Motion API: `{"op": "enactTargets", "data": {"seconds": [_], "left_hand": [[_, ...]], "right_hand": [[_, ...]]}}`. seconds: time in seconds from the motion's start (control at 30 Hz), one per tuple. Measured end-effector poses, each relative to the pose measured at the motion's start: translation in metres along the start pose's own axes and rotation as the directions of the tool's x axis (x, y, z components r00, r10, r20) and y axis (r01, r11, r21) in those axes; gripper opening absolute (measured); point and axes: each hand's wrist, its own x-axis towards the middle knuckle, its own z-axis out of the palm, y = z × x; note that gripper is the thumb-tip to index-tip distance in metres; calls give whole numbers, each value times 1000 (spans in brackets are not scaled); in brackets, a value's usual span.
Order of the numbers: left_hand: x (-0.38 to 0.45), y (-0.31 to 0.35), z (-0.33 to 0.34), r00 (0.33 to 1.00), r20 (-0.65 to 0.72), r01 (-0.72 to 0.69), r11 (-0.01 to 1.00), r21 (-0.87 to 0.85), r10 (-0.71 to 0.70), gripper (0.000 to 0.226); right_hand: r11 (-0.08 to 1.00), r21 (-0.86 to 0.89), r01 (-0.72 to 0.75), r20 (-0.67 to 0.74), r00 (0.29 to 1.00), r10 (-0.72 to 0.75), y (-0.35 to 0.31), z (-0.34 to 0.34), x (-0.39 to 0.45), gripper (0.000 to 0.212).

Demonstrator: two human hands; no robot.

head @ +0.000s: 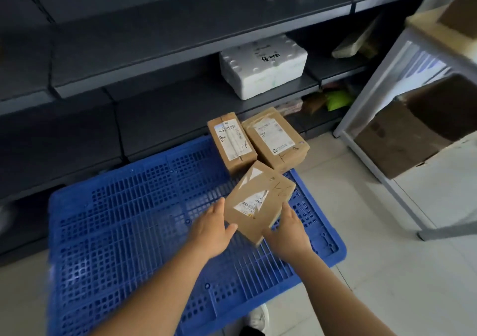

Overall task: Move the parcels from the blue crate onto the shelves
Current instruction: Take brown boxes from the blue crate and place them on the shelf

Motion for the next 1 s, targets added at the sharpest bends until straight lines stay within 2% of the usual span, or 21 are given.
{"op": "enactTargets", "data": {"seconds": [0.23,0.43,0.63,0.83,1.0], "left_hand": [[54,1,24,991,62,121,989,-84,-116,85],[58,-5,38,982,74,184,968,-168,-174,88],[20,-25,62,960,75,279,902,-330,-270,78],[-36,-58,79,925,111,368,784,-500,-363,91],[-97,-90,83,895,23,365,704,-609,-445,88]], "right_hand": [[983,144,-110,124,988,92,17,34,38,107],[968,202,-151,203,973,109,29,55,42,108],[981,169,-93,270,962,45,28,66,28,97],[980,200,-23,334,941,-46,17,81,0,67],[957,280,73,386,904,-182,0,109,-36,62]]}}
